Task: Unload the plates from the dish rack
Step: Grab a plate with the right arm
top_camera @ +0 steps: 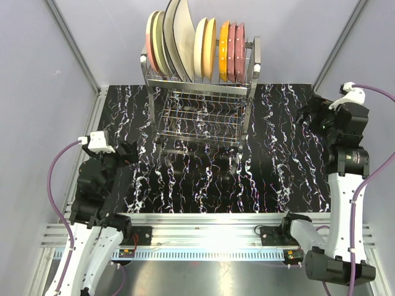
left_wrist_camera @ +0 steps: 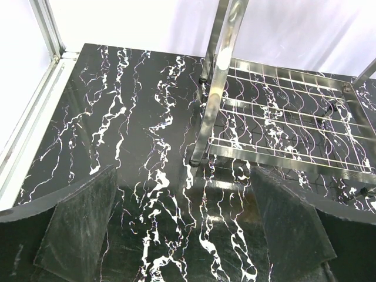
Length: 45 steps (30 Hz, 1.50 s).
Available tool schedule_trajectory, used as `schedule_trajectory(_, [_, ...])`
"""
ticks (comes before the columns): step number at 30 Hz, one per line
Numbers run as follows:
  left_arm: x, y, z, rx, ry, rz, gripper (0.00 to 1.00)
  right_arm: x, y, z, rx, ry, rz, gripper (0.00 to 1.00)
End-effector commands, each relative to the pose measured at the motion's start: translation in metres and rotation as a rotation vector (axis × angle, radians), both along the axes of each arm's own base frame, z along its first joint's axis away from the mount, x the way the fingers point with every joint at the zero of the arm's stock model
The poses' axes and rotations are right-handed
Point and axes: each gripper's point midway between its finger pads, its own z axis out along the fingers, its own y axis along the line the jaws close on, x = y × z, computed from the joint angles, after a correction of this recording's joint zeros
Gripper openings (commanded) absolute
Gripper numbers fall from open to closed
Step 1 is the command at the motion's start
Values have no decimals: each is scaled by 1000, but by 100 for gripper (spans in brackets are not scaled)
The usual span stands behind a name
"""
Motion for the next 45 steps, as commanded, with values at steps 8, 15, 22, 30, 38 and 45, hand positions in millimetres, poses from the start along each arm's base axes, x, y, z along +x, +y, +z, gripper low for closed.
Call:
schedule_trajectory(8, [2, -4, 10, 17, -34, -24, 99, -39, 128, 73, -293, -250, 973, 100])
schedule_trajectory(15, [4, -6, 7, 19, -20, -37, 99, -16, 162, 116, -52, -282, 1136, 100])
schedule_trajectory(22, [5, -6, 5, 22, -11, -34, 99, 24, 178, 154, 54, -279, 1088, 100])
schedule_trajectory(30, [9, -3, -2, 40, 27, -14, 99, 66, 205, 182, 169, -312, 1050, 97])
schedule_trajectory(38, [10, -2, -5, 45, 36, -11, 99, 119, 215, 179, 251, -289, 988, 80])
schedule_trajectory(45, [11, -3, -6, 51, 45, -13, 99, 147, 222, 171, 301, -271, 962, 64])
